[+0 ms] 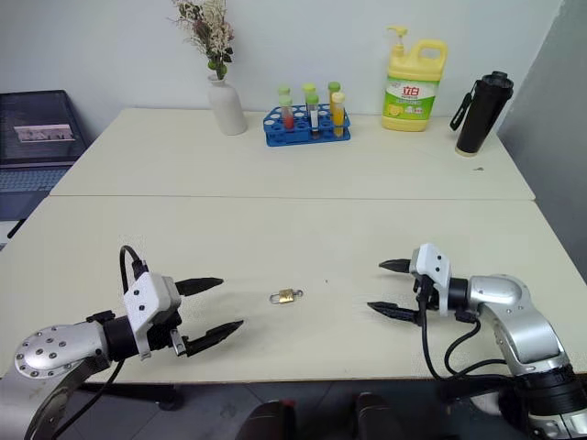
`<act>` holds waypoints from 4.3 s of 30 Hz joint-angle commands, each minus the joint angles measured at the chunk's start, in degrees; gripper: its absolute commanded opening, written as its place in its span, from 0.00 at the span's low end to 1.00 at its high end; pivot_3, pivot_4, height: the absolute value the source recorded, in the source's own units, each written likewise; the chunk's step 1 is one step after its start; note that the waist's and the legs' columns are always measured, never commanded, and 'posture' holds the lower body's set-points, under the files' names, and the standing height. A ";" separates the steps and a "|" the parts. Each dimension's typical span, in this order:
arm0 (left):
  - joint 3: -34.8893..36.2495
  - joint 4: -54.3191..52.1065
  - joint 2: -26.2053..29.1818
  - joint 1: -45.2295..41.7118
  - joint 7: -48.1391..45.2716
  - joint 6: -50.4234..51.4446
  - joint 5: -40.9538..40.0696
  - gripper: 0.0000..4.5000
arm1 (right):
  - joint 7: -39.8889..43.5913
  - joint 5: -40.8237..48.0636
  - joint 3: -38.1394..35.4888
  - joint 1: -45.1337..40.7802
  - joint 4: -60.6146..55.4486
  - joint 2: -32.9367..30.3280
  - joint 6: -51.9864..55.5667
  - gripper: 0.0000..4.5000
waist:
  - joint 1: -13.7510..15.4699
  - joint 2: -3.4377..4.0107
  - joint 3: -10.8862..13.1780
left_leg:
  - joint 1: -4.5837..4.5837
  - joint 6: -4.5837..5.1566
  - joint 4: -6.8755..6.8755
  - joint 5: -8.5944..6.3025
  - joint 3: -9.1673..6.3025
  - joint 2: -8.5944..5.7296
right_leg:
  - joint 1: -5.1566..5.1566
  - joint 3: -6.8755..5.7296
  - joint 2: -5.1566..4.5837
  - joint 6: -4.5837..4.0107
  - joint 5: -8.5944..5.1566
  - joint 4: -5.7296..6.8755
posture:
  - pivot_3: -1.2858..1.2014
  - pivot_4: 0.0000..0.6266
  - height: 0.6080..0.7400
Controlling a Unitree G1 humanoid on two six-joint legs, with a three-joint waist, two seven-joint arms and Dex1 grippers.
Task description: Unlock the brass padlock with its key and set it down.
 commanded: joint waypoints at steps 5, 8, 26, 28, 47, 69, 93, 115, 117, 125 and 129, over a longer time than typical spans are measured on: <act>0.56 -3.11 0.12 -1.20 0.54 0.20 -0.33 1.00 | 1.29 0.02 -1.33 -0.37 1.41 -0.51 -3.26 1.00 | 0.00 0.00 0.00 | 0.00 0.00 0.00 0.00 -0.01 0.01 | 0.00 0.00 0.02 0.00 0.00 0.01 | 0.52 0.24 1.00; 0.16 -3.36 0.00 -1.30 1.16 1.00 -0.21 1.00 | 1.41 -0.07 -1.14 -0.45 1.81 -0.50 -3.65 1.00 | 0.01 0.00 0.00 | 0.00 0.00 0.00 0.00 -0.01 0.01 | 0.00 0.01 0.02 0.00 0.00 0.01 | 0.52 0.24 1.00; -12.52 9.87 -2.10 -11.38 -5.07 -5.95 5.73 1.00 | -1.20 4.87 -0.84 -0.39 -10.74 -2.92 13.93 1.00 | 0.22 -0.01 -0.01 | -0.01 0.00 0.04 0.00 -0.04 -0.06 | 0.04 -0.02 0.02 0.00 0.00 0.01 | 0.52 0.24 1.00; -14.42 11.62 -2.57 -13.26 -4.65 -6.70 7.54 1.00 | -2.35 5.76 -1.02 -0.72 -11.89 -2.68 16.70 1.00 | 0.17 -0.02 -0.01 | -0.02 0.00 0.04 0.00 -0.04 -0.05 | 0.04 -0.01 0.03 0.01 0.00 0.01 | 0.52 0.24 1.00; -24.17 29.54 -10.12 -26.21 -6.88 -12.26 15.65 1.00 | -6.23 8.50 -0.28 1.01 -20.04 -2.69 22.91 1.00 | 0.07 -0.02 -0.01 | -0.06 0.00 0.05 0.00 -0.08 -0.04 | 0.03 -0.04 0.08 0.01 0.01 0.01 | 0.52 0.24 1.00; -26.47 33.57 -12.20 -28.06 -8.60 -17.10 18.34 0.22 | -7.57 8.56 -0.52 0.29 -20.83 -3.46 23.22 1.00 | 0.21 -0.06 -0.05 | -0.03 0.00 0.11 0.00 -0.13 -0.08 | 0.10 -0.05 0.25 0.05 0.03 0.02 | 0.52 0.24 1.00; -27.01 33.61 -10.00 -35.93 5.31 -76.36 41.31 0.22 | -13.17 20.44 -3.26 -1.54 -23.09 2.67 30.19 1.00 | 0.12 -0.06 -0.05 | -0.05 0.00 0.08 0.00 -0.05 -0.02 | 0.09 0.00 0.17 0.05 0.04 -0.01 | 0.52 0.24 1.00; -27.94 33.80 -9.30 -37.07 13.36 -75.85 46.52 0.22 | -16.20 20.60 0.06 -6.16 -17.44 9.81 32.72 0.44 | 0.11 -0.05 -0.05 | -0.05 0.00 0.08 0.00 -0.06 0.00 | 0.08 -0.04 0.17 0.05 0.04 0.01 | 0.52 0.24 1.00; -28.05 33.68 -9.33 -36.93 13.49 -75.75 46.36 0.22 | -16.17 20.86 -0.07 -6.30 -17.26 9.94 32.91 0.30 | 0.11 -0.05 -0.05 | -0.06 0.00 0.08 0.00 -0.06 0.00 | 0.08 -0.06 0.17 0.05 0.04 0.00 | 0.52 0.24 1.00; -28.51 33.06 -9.23 -35.95 13.97 -75.86 46.82 0.22 | -15.21 23.23 -0.61 -7.25 -16.50 9.88 34.86 0.00 | 0.10 -0.05 -0.05 | -0.05 0.00 0.07 0.00 -0.06 0.01 | 0.08 -0.04 0.16 0.05 0.04 0.01 | 0.52 0.24 1.00; -28.78 32.94 -9.11 -35.66 14.31 -76.02 46.97 0.22 | -14.76 24.83 -1.05 -8.11 -16.06 9.88 36.55 0.00 | 0.10 -0.05 -0.05 | -0.06 0.00 0.07 0.00 -0.06 0.01 | 0.08 -0.05 0.13 0.05 0.04 0.01 | 0.52 0.24 1.00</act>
